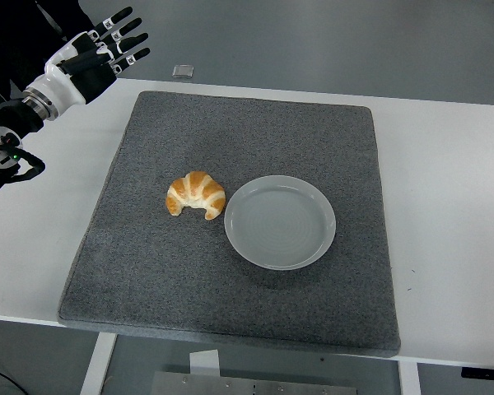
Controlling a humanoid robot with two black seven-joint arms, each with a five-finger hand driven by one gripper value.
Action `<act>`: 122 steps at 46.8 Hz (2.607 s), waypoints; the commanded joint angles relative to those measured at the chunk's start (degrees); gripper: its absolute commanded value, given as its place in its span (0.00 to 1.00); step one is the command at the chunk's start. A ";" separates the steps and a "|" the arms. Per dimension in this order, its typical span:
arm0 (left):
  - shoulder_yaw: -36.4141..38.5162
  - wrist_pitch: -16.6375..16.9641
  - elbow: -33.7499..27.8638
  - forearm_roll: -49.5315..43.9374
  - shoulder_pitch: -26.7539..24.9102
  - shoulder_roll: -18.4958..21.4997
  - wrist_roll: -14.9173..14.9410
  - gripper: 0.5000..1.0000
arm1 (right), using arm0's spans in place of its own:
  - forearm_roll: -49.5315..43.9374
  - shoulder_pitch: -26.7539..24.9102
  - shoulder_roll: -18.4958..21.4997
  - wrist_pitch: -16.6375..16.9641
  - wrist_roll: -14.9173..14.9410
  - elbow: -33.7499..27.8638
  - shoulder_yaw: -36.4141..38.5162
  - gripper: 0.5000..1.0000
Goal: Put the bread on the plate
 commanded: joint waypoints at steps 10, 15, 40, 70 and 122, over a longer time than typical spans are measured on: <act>0.53 0.48 0.00 0.19 -0.76 0.02 0.08 0.98 | 0.00 0.00 0.00 0.00 0.00 0.00 0.00 0.90; 0.88 0.39 -0.26 1.85 -1.11 0.19 0.08 0.98 | 0.00 0.00 0.00 0.00 0.00 0.00 0.00 0.90; 0.79 0.30 -9.31 30.14 -2.08 3.44 0.17 0.97 | 0.00 0.00 0.00 0.00 0.00 0.00 0.00 0.90; 2.02 0.39 -18.10 67.76 -6.30 5.02 0.35 0.95 | 0.00 0.00 0.00 0.00 0.00 0.00 0.00 0.90; 17.49 5.40 -23.03 74.01 -5.69 5.55 0.17 0.91 | 0.00 0.00 0.00 0.00 0.00 0.00 0.00 0.90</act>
